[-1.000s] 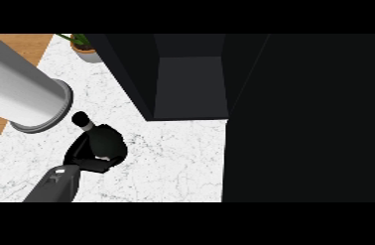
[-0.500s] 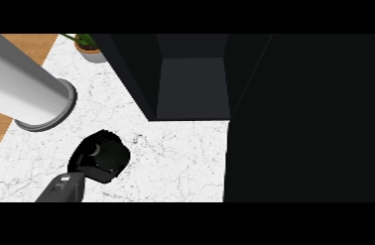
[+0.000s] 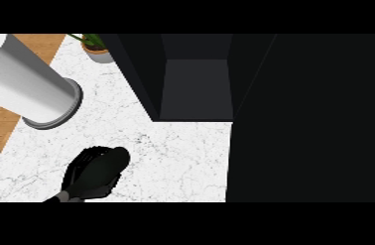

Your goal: Pick up the wine, place it into the cabinet and close the cabinet

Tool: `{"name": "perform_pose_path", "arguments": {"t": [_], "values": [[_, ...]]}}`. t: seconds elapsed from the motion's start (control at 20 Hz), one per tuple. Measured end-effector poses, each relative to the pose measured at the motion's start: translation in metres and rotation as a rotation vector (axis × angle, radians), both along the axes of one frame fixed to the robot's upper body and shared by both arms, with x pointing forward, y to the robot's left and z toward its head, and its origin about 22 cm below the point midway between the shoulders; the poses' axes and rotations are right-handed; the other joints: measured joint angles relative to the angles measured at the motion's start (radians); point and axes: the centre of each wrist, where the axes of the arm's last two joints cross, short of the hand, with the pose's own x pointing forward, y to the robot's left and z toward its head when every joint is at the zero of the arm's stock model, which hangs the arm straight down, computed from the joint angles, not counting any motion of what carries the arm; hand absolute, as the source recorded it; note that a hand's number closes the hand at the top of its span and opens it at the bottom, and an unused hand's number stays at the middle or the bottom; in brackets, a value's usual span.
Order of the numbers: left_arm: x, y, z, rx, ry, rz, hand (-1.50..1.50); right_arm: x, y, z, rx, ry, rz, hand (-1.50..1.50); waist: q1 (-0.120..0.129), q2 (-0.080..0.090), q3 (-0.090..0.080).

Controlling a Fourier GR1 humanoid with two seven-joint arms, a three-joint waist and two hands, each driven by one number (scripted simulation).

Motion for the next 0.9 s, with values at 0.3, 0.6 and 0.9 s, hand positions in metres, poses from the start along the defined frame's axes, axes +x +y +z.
{"name": "perform_pose_path", "arguments": {"t": [0.3, 0.6, 0.9], "values": [[-0.020, -0.015, 0.001, -0.052, -0.015, -0.035, 1.50, 0.001, -0.004, -0.004, 0.008, 0.006, 0.003, -1.50, 0.001, 0.004, -0.004], [-0.029, -0.037, 0.031, -0.097, -0.050, -0.093, 1.50, -0.001, -0.002, -0.005, 0.012, 0.003, 0.006, -1.50, 0.004, 0.007, -0.008], [-0.032, -0.061, 0.079, -0.135, -0.093, -0.140, 1.50, 0.005, -0.004, -0.004, 0.007, 0.003, 0.012, -1.50, 0.000, 0.010, -0.009]]}}
